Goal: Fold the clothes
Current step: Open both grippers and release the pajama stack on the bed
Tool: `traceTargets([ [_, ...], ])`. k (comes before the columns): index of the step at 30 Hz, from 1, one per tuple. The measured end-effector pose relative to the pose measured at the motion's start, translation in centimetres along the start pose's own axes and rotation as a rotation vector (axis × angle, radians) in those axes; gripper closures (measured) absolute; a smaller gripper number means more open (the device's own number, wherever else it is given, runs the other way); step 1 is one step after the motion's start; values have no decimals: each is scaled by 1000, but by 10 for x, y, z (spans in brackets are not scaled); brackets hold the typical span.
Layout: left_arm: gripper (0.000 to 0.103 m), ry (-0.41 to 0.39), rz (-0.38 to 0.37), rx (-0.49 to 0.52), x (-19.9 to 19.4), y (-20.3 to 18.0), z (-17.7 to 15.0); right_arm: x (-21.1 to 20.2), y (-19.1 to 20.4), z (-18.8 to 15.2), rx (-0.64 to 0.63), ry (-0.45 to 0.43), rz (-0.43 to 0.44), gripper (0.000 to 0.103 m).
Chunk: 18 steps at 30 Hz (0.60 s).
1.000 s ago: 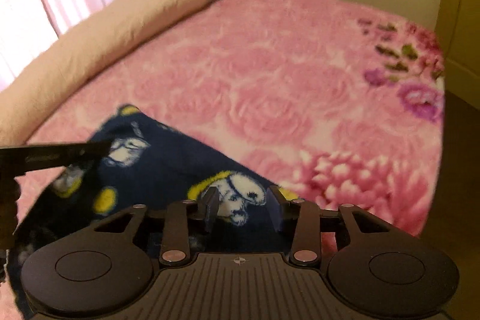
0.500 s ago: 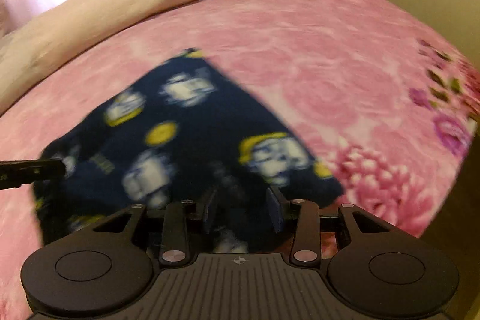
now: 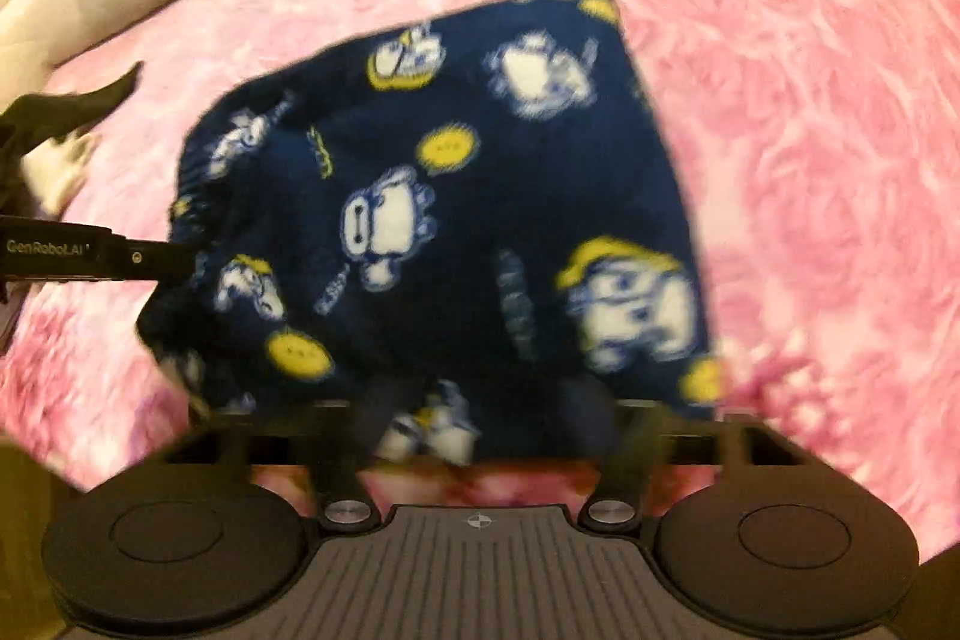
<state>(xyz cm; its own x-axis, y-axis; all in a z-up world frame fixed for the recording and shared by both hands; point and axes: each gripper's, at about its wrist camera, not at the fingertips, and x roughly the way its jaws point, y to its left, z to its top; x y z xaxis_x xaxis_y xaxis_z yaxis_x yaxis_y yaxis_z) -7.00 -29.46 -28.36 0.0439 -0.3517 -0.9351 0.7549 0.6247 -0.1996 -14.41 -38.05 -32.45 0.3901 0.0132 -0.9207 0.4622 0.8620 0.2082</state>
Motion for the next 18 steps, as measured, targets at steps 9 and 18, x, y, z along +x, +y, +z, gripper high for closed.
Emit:
traceTargets([
  [9, 65, -132, 146, -119, -98, -68, -31, -79, -41, 23, -139, -26, 78, 20],
  [18, 59, -271, 297, -112, -147, -92, -41, -112, -26, 29, -264, -42, 115, 20],
])
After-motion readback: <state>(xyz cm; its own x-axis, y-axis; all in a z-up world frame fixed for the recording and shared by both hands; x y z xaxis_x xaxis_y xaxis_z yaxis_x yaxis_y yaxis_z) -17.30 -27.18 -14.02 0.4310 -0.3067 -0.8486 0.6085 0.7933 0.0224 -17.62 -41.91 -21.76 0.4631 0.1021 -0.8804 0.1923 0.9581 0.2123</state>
